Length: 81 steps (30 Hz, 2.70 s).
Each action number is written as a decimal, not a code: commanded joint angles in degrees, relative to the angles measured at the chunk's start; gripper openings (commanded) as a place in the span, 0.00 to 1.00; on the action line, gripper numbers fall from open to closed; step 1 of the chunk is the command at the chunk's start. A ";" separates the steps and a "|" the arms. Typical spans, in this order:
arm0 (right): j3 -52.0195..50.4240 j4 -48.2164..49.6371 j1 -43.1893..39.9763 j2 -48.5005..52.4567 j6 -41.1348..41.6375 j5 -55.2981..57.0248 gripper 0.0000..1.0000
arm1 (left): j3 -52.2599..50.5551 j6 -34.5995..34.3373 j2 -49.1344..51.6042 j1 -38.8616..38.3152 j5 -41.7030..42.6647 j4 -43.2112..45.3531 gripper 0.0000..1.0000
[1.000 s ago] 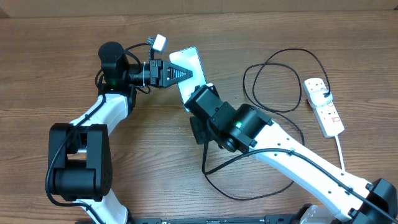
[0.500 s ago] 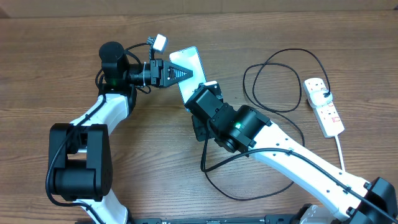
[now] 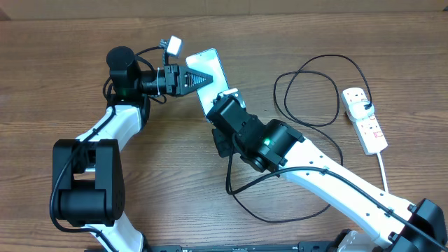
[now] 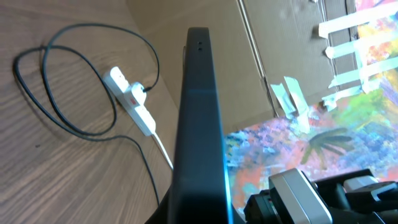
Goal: Plug charger to phone and switch on socket
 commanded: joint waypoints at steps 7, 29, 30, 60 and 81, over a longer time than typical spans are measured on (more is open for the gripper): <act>10.23 7.76 -1.31 -0.72 -6.43 3.48 0.04 | -0.50 3.52 0.11 -4.11 5.90 -0.04 0.04; 10.64 -13.62 -1.31 -3.69 3.80 -2.54 0.50 | -3.32 4.37 0.11 -6.67 -9.70 0.07 0.04; 10.64 -14.75 -1.33 -4.28 3.80 -2.49 0.50 | -3.17 5.53 0.11 -7.17 -9.79 -0.20 0.04; 10.19 -21.07 -5.01 -7.41 6.58 -1.05 0.55 | 10.75 73.20 12.22 -1.40 -30.71 -76.48 0.06; 10.19 -20.65 -5.01 -7.41 6.56 -1.03 0.56 | 10.82 72.35 17.27 1.33 -38.34 -76.22 0.31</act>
